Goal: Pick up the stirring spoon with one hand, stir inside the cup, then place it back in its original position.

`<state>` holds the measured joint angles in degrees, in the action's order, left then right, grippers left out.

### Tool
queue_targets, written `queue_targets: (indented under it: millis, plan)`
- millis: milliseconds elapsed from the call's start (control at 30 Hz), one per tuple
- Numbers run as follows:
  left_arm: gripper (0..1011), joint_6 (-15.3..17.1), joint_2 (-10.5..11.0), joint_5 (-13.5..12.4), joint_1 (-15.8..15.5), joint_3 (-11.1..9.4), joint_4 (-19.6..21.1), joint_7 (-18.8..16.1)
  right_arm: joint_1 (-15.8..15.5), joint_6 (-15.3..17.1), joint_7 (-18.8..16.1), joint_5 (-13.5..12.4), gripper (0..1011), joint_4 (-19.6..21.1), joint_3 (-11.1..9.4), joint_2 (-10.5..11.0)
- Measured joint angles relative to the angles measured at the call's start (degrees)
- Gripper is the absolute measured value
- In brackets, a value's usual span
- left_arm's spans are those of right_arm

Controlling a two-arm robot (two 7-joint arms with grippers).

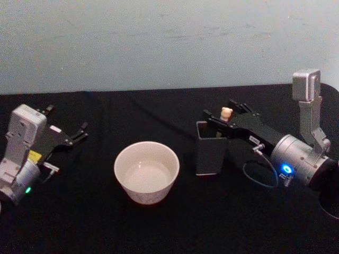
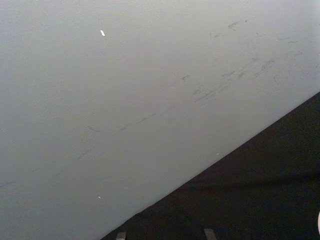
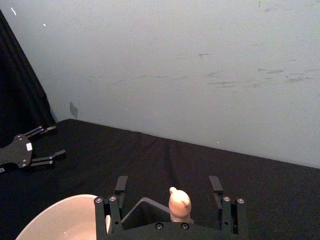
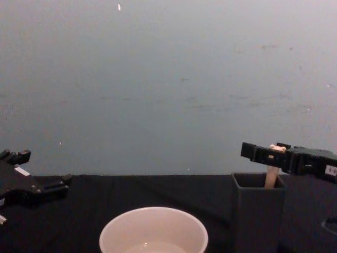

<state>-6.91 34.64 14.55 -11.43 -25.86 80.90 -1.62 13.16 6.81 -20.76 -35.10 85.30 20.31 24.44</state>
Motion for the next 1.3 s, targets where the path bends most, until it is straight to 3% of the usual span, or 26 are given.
queue_targets:
  millis: [333, 500, 533, 567, 600, 667, 767, 833, 867, 900, 1000, 1300]
  plan:
    - [1001, 0.00, 0.00, 0.00, 0.00, 0.00, 0.00, 0.00, -0.06, -0.88, 0.00, 0.66, 1000, 0.09, 0.10, 0.04]
    - [1001, 0.00, 0.00, 0.00, -0.01, 0.00, 0.00, 0.00, -0.79, -5.95, 1.50, 3.62, 1000, 1.53, -0.94, -0.65]
    - [1001, 0.00, 0.00, 0.00, 0.00, 0.00, 0.00, 0.00, -1.14, -8.20, 2.85, 4.95, 1000, 1.95, -1.57, -1.23]
    - [1001, 0.00, 0.00, 0.00, 0.00, 0.00, 0.00, 0.00, -1.14, -8.20, 2.85, 4.95, 1000, 1.95, -1.57, -1.23]
    - [1001, 0.00, 0.00, 0.00, 0.00, 0.00, 0.00, 0.00, -1.51, -11.26, 4.64, 6.82, 1000, 2.20, -2.35, -2.06]
    - [1001, 0.00, 0.00, 0.00, 0.00, 0.00, 0.00, 0.00, -1.86, -14.22, 6.94, 9.04, 1000, 2.21, -2.98, -2.93]
    - [1001, 0.00, 0.00, 0.00, 0.00, 0.00, 0.00, 0.00, -2.26, -20.00, 13.40, 16.38, 1000, 1.34, -3.81, -4.73]
    - [1001, 0.00, 0.00, 0.00, 0.00, 0.00, 0.00, 0.00, -2.44, -21.05, 17.92, 21.14, 1000, 0.22, -4.10, -5.69]
    - [1001, 0.00, 0.00, 0.00, 0.00, 0.00, 0.00, -0.01, -2.44, -21.05, 17.92, 21.14, 1000, 0.22, -4.10, -5.69]
    - [1001, 0.00, 0.00, 0.00, 0.00, 0.00, 0.00, 0.00, -2.60, -21.07, 20.30, 23.53, 1000, -0.79, -4.24, -6.18]
    - [1001, 0.00, 0.00, 0.00, 0.00, 0.00, 0.00, 0.00, -2.99, -20.08, 22.85, 25.84, 1000, -2.72, -4.64, -7.02]
    - [1001, 0.00, 0.00, 0.00, 0.00, 0.00, 0.00, 0.00, -4.08, -15.39, 23.71, 26.45, 1000, -6.77, -5.49, -8.76]
